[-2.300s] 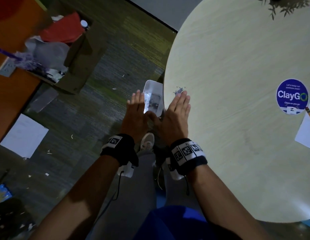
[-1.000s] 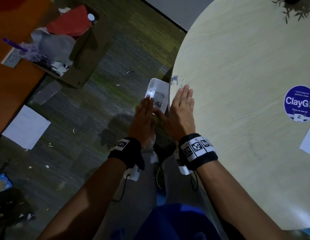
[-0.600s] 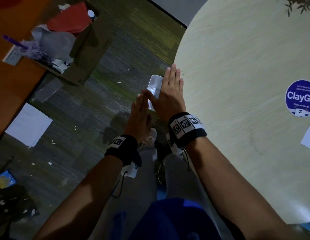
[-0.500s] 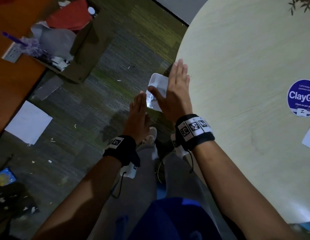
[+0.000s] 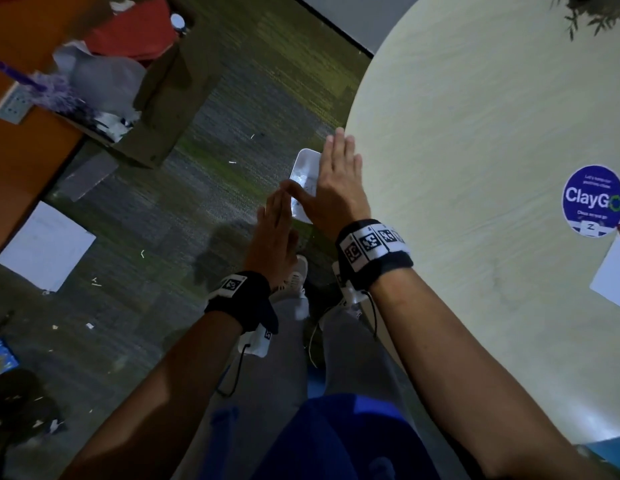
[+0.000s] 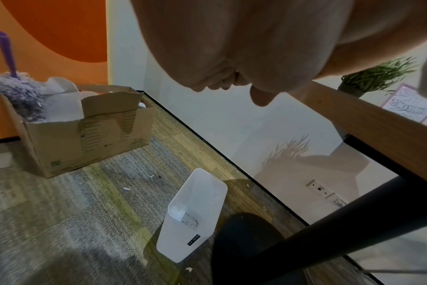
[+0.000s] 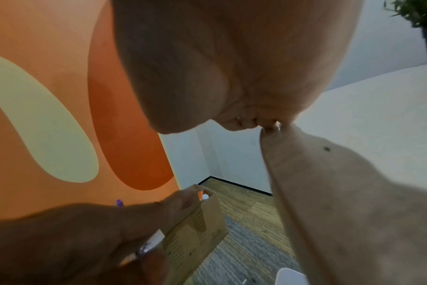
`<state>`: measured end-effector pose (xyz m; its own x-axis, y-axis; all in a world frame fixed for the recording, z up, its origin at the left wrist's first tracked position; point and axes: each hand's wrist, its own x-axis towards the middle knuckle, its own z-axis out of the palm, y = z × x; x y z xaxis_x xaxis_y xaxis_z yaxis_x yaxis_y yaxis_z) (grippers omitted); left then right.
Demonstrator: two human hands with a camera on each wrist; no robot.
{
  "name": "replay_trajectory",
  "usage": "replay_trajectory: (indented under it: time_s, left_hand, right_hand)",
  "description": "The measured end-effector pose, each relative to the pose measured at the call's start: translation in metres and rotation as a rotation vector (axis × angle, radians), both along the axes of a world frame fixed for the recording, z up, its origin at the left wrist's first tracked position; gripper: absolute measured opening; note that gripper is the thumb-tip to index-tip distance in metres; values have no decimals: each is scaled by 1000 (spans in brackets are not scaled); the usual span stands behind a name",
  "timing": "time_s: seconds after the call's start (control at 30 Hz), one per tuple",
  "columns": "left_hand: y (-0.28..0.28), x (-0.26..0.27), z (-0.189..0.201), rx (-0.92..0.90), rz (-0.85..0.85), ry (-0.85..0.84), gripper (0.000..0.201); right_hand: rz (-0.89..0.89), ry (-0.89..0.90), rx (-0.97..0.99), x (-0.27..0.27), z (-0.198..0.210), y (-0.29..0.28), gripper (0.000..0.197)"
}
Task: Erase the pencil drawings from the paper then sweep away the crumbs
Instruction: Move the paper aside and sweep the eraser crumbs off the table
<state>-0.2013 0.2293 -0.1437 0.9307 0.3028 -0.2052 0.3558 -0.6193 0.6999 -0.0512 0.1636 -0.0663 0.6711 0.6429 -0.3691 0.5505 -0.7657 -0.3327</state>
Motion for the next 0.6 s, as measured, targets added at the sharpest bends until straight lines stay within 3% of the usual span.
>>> replay_trajectory:
  time_s: [0.13, 0.23, 0.3, 0.5, 0.6]
  left_hand:
    - [-2, 2, 3, 8, 8, -50, 62]
    - [-1, 0, 4, -21, 43, -51, 61]
    - [-2, -4, 5, -40, 72, -37, 60]
    - [-4, -8, 3, -50, 55, -3, 65]
    - [-4, -8, 2, -64, 87, 20, 67]
  right_hand:
    - [-103, -32, 69, 0, 14, -8, 116]
    - [-335, -44, -24, -5, 14, -36, 118]
    - [-392, 10, -74, -10, 10, -43, 123]
    - [-104, -9, 1, -12, -6, -2, 112]
    - [-8, -3, 72, -3, -1, 15, 118]
